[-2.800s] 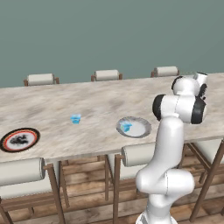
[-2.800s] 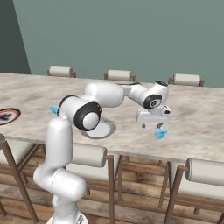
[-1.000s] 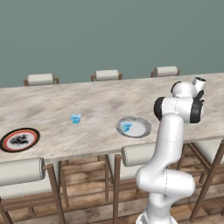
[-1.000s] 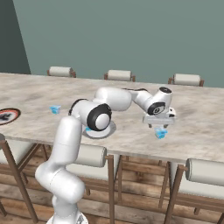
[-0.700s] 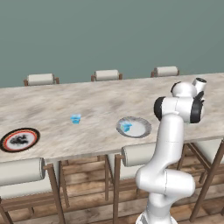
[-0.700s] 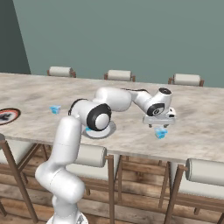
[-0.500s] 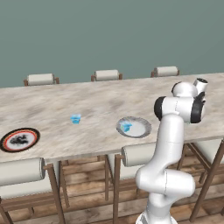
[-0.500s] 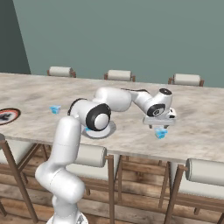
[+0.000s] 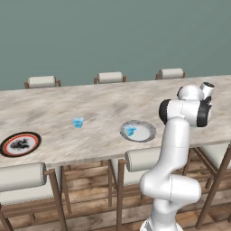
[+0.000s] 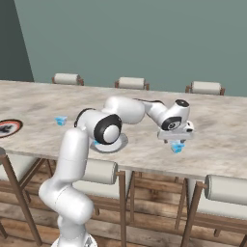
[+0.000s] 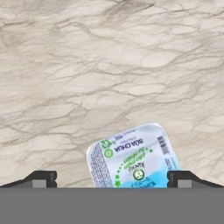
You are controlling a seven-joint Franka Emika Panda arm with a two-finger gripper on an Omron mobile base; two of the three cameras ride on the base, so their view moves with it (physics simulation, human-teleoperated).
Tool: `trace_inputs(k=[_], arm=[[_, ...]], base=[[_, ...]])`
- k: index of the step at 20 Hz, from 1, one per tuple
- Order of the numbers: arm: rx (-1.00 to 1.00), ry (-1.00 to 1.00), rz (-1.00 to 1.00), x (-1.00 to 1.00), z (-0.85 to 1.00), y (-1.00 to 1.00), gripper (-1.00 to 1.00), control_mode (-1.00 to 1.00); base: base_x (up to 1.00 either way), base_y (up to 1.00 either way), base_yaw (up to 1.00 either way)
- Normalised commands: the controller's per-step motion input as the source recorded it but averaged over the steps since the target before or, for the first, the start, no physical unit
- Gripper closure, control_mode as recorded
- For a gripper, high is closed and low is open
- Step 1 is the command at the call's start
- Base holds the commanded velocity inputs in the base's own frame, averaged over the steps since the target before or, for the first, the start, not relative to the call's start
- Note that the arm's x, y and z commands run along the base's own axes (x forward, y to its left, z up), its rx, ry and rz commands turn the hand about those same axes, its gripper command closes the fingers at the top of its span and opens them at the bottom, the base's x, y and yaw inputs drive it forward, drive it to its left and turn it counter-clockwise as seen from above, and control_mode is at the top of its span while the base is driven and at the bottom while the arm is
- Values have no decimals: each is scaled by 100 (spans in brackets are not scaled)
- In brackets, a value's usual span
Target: Place two yogurt containers on each plate.
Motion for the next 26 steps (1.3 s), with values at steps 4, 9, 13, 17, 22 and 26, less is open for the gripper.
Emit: trace_inputs(k=[4,9,13,17,22,26], arm=[[0,0,1,0,-6,0,-100,-100],[0,0,1,0,0,0,-100,-100],[0,0,0,0,0,-8,-100,-100],[0,0,0,1,0,-13,-100,-100],[0,0,1,0,0,-6,-100,-100],[-1,0,3,3,-3,0,-100,-100]], base=[[0,0,0],[0,0,0],[0,0,0],[0,0,0],[0,0,0],[0,0,0]])
